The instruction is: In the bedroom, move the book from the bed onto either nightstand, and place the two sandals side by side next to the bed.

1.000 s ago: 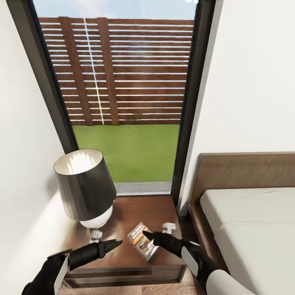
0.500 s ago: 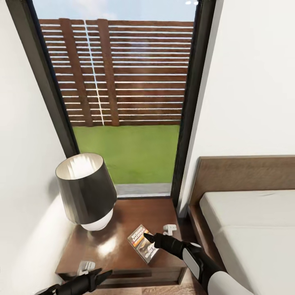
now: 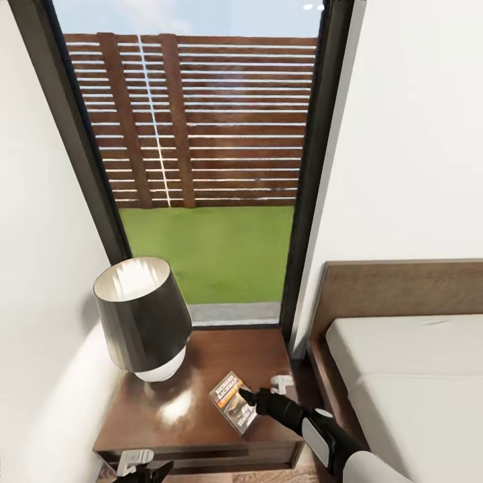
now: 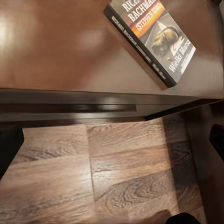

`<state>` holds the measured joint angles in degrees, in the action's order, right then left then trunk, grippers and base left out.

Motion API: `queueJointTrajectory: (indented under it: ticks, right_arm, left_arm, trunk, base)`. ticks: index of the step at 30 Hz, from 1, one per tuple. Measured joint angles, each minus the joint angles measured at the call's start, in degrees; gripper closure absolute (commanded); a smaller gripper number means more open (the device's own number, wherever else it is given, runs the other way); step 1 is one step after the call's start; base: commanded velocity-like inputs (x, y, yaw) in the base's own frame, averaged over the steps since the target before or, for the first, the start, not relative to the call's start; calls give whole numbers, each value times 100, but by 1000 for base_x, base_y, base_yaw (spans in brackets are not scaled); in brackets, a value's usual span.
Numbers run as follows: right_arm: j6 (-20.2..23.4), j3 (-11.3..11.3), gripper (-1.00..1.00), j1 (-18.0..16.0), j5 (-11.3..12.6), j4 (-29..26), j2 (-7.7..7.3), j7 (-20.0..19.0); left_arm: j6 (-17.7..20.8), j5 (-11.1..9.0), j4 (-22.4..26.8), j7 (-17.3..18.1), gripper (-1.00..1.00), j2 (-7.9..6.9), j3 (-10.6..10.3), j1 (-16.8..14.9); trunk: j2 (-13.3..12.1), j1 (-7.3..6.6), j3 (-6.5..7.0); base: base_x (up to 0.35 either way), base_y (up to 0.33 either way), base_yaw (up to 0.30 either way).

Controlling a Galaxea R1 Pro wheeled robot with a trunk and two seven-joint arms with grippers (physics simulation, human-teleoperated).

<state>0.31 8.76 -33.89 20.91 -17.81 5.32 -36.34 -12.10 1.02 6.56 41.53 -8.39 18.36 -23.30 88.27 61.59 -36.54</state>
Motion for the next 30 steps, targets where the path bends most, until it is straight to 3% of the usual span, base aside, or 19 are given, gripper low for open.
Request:
queueJointTrajectory:
  ticks: [4, 9, 11, 15, 17, 18, 21, 24, 26, 30]
  right_arm:
    - [-256, -19, -100, 3, 2, 450, -176, -2]
    - [-507, -27, -100, 8, 48, 979, -1160, -1]
    - [-545, -12, -100, 30, 51, 1192, -1387, 0]
    - [-951, -7, -100, 99, 44, 1684, -1517, 5]
    - [-1593, -10, -100, 118, 35, 2000, -1542, 19]
    - [-2270, -10, -100, 138, 6, 2179, -1529, 25]
    - [-2455, -1, -100, 397, -15, 2220, -1521, 27]
    - [-2497, -2, -100, 597, -20, 2235, -1498, 32]
    - [-2511, 13, -100, 1147, -29, 2239, -1484, 40]
    - [-2513, 11, -100, 1775, -35, 2235, -1474, 68]
  left_arm:
    - [-14, 0, -5, -56, -100, -1, -2, 0]
    - [-18, -1, -6, -69, -100, 4, -3, 3]
    - [-18, -1, -6, -71, -100, 5, -2, 2]
    - [-19, 0, -7, -95, -100, 5, -3, 4]
    - [-19, 0, -6, -105, -100, 6, -3, 5]
    - [-19, 0, -9, -196, -100, 1, -3, 10]
    - [-21, 33, -64, -492, -100, 9, -25, 24]
    - [-45, 230, -354, -939, -100, 17, -65, 44]
    - [-172, 499, -496, -1469, -100, 35, -86, 105]
    - [-230, 609, -529, -1772, -100, 89, -90, 376]
  trunk:
    - [-160, -88, 72]
    - [-361, -198, 162]
    - [-441, -242, 198]
    - [-602, -330, 270]
    - [-682, -374, 306]
    - [-722, -396, 324]
    - [-843, -462, 377]
    - [-963, -528, 431]
    - [-1043, -571, 466]
    - [-1204, -659, 538]
  base:
    - [0, 0, 0]
    - [0, 0, 0]
    - [0, 0, 0]
    - [0, 0, 0]
    - [0, 0, 0]
    - [0, 0, 0]
    - [0, 0, 0]
    - [0, 0, 0]
    - [0, 0, 0]
    - [0, 0, 0]
